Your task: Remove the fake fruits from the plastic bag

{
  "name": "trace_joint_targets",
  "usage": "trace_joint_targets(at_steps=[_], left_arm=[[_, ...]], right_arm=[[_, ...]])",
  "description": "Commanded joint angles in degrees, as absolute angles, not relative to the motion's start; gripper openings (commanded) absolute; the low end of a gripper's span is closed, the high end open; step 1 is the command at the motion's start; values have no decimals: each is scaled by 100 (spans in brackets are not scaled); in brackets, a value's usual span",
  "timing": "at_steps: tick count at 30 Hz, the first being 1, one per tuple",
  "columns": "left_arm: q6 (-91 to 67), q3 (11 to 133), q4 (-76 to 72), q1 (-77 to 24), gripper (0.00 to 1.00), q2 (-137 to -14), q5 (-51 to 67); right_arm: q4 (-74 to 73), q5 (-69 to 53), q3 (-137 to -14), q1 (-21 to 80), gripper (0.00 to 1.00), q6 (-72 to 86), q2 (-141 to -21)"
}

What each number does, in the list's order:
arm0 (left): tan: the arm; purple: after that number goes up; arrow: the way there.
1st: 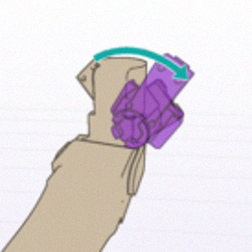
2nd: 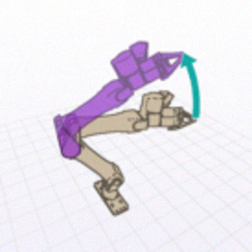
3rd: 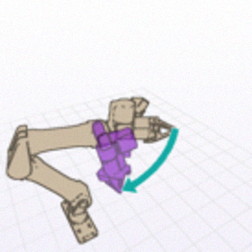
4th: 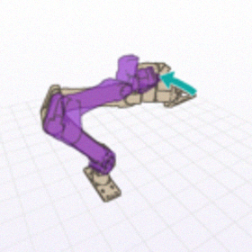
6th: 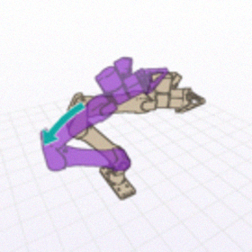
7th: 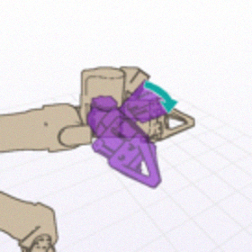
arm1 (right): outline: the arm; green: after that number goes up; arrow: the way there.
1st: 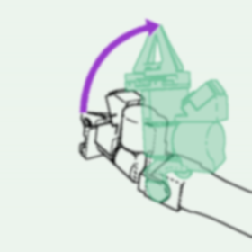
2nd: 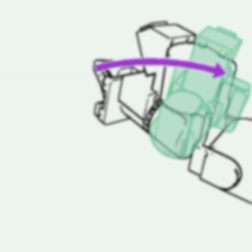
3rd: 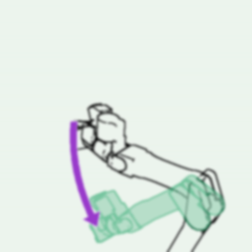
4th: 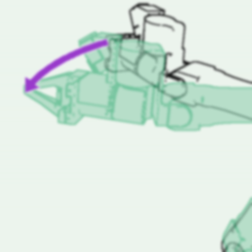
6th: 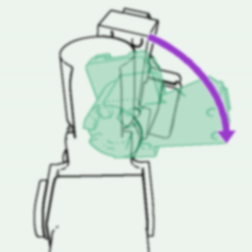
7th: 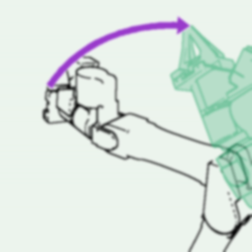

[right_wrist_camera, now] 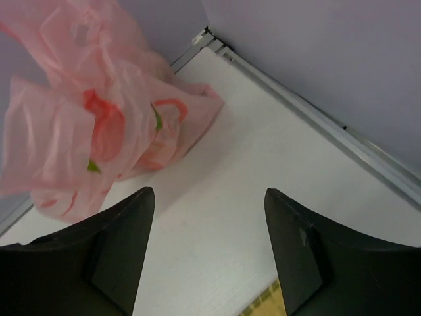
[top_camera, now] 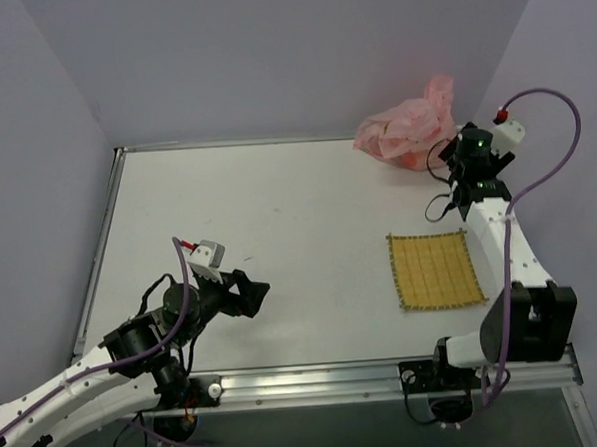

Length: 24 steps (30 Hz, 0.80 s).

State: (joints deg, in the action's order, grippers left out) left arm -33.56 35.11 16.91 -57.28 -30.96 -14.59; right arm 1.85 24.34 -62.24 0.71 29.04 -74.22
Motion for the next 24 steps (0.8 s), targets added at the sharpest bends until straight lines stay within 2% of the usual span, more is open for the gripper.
trace_joint_targets(at_steps=[1,3,5,9,11,13,15,18,23,24], left_arm=[[-3507,3376,968,-5748,76,-3146,-1239],[-3507,3270,783,-5757,67,-3338,-1266],[-3481,3261,590,-5748,66,-3619,-1222],[-3375,3348,220,-5766,66,-4155,-1125],[-3288,3445,97,-5766,67,-4385,-1107],[-3235,3576,-184,-5766,67,-4701,-1081],[-3191,3673,-342,-5766,67,-5000,-1046],[-3094,3875,-483,-5766,67,-5386,-1020],[-2901,4358,-527,-5748,69,-6019,-1054],[-2883,4429,-545,-5731,71,-6125,-1063]], right_arm=[[949,1584,-6924,-342,65,2630,-8310],[984,1241,-7425,-430,76,2435,-9048],[993,792,-7846,-457,82,2189,-9429],[1413,493,-7980,-501,82,2039,-9957],[1459,126,-8076,-571,74,2144,-10168],[1432,62,-8034,-571,73,2197,-10274],[1993,62,-7623,-571,77,2302,-10222],[2083,-498,-7908,-580,85,2146,-10597],[2337,-1186,-8217,-554,85,1828,-10942],[2347,-1178,-8296,-554,82,1785,-11099]])
